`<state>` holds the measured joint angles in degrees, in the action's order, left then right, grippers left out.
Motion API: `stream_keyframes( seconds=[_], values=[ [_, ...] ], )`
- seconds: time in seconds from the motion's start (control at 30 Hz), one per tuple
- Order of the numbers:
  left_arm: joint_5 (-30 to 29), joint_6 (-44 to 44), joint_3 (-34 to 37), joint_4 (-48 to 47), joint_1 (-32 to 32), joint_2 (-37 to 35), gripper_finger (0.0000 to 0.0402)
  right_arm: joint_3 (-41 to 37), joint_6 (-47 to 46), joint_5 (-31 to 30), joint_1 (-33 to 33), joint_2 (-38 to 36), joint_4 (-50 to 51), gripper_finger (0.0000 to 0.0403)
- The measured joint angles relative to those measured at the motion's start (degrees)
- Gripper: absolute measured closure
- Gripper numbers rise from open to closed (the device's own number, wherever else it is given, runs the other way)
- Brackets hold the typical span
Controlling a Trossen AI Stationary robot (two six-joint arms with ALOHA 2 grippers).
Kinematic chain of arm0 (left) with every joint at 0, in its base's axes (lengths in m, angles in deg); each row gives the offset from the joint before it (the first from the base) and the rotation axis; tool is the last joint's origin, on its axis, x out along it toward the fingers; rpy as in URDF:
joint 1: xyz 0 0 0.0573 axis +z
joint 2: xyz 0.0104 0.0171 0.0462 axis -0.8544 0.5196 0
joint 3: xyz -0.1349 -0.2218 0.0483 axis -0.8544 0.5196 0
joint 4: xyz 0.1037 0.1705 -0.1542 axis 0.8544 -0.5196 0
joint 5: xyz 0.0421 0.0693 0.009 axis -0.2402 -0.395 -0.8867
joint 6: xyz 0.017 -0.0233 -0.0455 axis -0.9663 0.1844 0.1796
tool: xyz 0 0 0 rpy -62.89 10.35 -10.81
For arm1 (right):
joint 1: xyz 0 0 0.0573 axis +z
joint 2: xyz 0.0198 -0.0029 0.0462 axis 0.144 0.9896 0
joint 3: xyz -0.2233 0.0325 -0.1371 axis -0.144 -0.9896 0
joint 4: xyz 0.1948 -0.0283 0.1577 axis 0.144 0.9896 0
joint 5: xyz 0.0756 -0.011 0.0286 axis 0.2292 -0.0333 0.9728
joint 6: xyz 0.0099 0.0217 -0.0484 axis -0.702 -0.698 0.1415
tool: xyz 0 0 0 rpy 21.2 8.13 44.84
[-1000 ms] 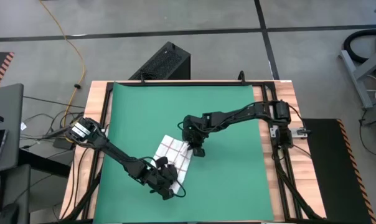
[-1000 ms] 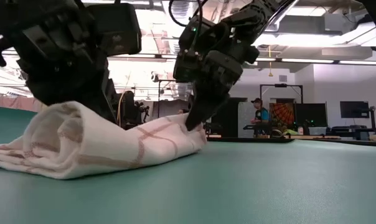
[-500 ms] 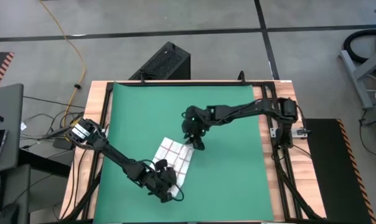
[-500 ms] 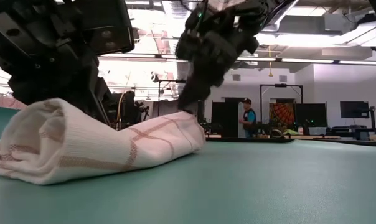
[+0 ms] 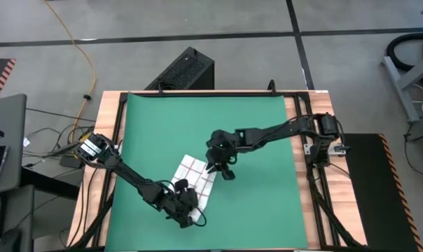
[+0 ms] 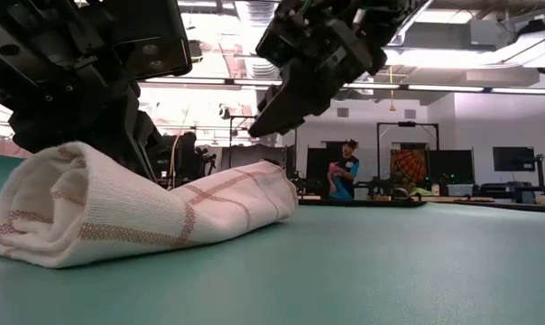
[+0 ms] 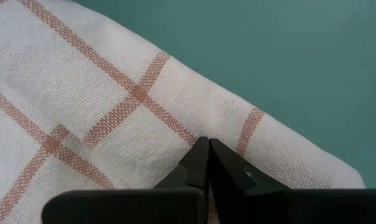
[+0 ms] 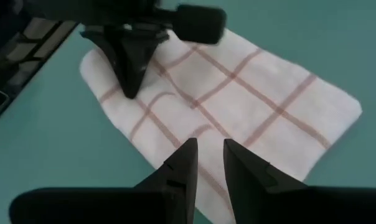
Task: Roll towel
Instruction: Roll the white towel
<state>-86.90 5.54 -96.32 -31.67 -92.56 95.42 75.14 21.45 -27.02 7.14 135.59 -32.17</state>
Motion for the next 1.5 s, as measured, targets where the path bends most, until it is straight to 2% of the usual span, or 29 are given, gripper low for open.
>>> stream_keyframes(
  seconds=[0.3, 0.47, 0.83, 1.03, 1.17, 1.33, 1.5],
  values=[
    [-0.03, 0.03, 0.02, 0.11, 0.01, 0.02, 0.0401, -4.51, -2.05, -0.40, -0.77, 0.04, -5.37, 0.0312],
    [-0.05, -0.01, 0.06, 0.35, 0.02, 0.02, 0.0401, -8.01, -1.82, -4.35, -0.82, 0.02, -10.73, 0.0312],
    [-0.07, -1.04, 0.09, 0.76, 0.09, 0.07, 0.0402, -12.09, -3.28, -7.25, -0.71, 0.02, -18.00, 0.0312],
    [-0.05, -1.33, 0.09, 1.12, 0.09, 0.07, 0.0401, -12.13, -3.69, -9.25, -0.77, 1.85, -21.29, 0.0312],
    [-0.06, -1.15, 0.11, 0.85, 0.09, 0.07, 0.0401, -12.24, -6.42, -8.44, -1.30, 1.26, -24.64, 0.0312],
    [0.26, -1.73, 0.11, 0.81, 0.11, 0.07, 0.0401, -12.07, -6.60, -7.25, -0.78, -5.87, -23.00, 0.0313],
    [-0.19, -1.56, 0.11, 1.00, 0.13, 0.07, 0.0401, -12.28, -6.09, -7.30, 2.11, -4.56, -21.08, 0.0325]
  ],
)
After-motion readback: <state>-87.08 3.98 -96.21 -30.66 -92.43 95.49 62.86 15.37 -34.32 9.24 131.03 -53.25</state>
